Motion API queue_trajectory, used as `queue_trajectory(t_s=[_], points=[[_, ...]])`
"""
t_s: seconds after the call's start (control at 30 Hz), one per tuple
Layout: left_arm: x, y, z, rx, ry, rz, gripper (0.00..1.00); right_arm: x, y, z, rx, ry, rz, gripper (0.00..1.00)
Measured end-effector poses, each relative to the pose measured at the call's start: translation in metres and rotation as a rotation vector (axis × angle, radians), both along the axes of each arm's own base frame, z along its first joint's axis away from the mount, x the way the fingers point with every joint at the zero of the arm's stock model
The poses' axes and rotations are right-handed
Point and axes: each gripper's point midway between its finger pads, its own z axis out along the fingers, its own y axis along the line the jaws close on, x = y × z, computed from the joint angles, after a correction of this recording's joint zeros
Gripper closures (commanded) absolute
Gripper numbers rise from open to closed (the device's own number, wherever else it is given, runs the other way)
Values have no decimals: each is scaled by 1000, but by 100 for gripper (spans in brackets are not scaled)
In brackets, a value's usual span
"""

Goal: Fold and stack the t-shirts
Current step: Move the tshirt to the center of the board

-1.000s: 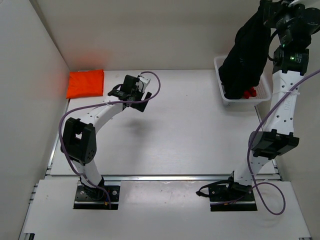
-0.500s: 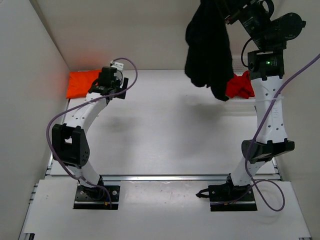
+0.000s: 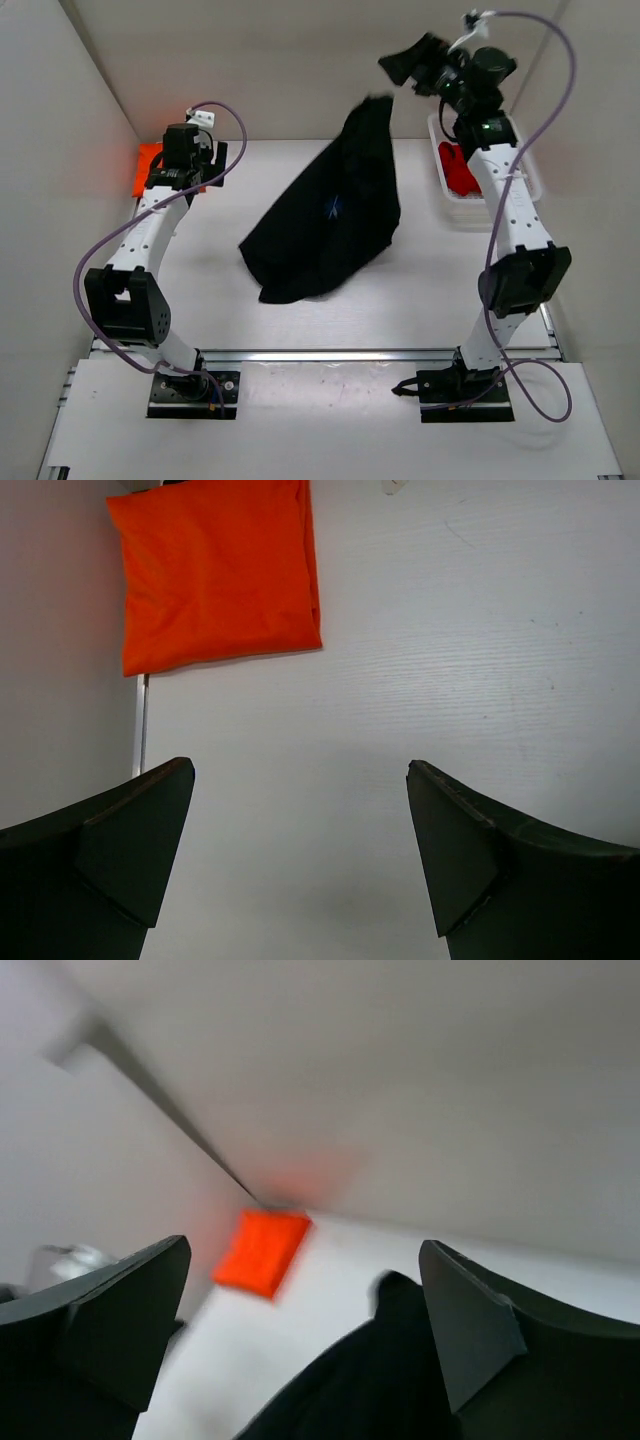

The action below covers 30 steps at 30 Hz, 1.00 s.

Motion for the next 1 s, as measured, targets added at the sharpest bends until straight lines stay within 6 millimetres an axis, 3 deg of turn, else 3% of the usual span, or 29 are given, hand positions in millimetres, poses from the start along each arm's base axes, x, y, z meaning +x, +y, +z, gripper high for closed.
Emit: queue_trajectory(t_s=[0.1,0.17,0.27,0.37,0.5,0.57,0.6,0.7,0.8,0.9,1.0], points=[[-1,-12,-1,15,16,-54,1,37,-3,-108,-83,251,-35,1],[-3,-22,-6,21,31,-91,1,42,-8,-184,-162,425,-55,1],[-15,-36,-24,21,81,-145,2,22,-19,-271,-288,613,-74,1],[-38,-44,-53,6,169,-196,1,-28,-20,-326,-448,715,-78,1],[-89,-41,-105,-23,352,-227,2,-130,18,-366,-700,744,42,4],[-115,-39,-132,-44,458,-233,2,-174,38,-384,-776,766,138,7],[-128,-38,-145,-55,512,-231,2,-190,38,-396,-801,801,158,8],[-156,-38,-172,-88,657,-214,17,-216,12,-438,-851,949,120,7],[-167,-44,-197,-151,768,-203,18,-237,-16,-467,-855,1074,60,7],[-175,-55,-213,-226,832,-190,17,-241,-31,-470,-797,1109,1,7],[-171,-67,-211,-302,827,-189,17,-236,-38,-469,-738,1105,-41,8]])
